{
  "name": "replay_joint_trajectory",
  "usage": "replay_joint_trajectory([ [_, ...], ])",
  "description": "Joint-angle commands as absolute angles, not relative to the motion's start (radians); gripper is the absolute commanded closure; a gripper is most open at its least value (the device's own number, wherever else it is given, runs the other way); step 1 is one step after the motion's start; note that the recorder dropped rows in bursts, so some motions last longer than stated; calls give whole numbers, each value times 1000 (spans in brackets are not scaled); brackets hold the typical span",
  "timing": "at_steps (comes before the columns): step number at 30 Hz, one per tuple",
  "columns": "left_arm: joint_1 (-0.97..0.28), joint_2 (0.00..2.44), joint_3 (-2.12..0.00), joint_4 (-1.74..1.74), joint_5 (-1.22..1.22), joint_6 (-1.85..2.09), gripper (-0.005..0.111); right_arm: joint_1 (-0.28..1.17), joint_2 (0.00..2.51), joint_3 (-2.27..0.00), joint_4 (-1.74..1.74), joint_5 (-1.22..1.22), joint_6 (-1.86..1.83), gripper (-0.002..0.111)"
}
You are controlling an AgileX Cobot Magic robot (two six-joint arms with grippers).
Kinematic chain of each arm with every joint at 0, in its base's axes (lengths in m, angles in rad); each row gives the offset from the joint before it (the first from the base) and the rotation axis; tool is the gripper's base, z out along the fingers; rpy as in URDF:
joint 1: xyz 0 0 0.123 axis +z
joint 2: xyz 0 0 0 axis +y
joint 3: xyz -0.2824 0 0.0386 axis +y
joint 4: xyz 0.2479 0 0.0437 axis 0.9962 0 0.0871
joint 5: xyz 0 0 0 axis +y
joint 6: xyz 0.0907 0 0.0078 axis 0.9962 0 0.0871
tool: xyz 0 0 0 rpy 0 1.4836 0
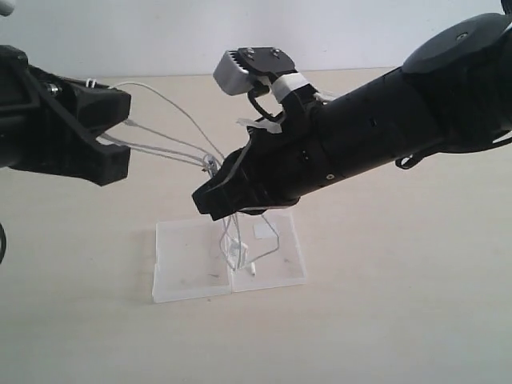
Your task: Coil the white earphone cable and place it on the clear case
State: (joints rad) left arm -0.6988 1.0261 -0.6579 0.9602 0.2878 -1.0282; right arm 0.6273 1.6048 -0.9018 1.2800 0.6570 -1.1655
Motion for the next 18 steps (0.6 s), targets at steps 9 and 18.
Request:
replay_joint_trajectory([
  [9, -698, 1024, -591, 954, 123, -1029, 32, 628, 1546, -917, 1115, 613, -1022, 108],
  [18, -698, 1024, -585, 950, 126, -1031, 31, 628, 1548, -1008, 695, 649, -629, 108],
])
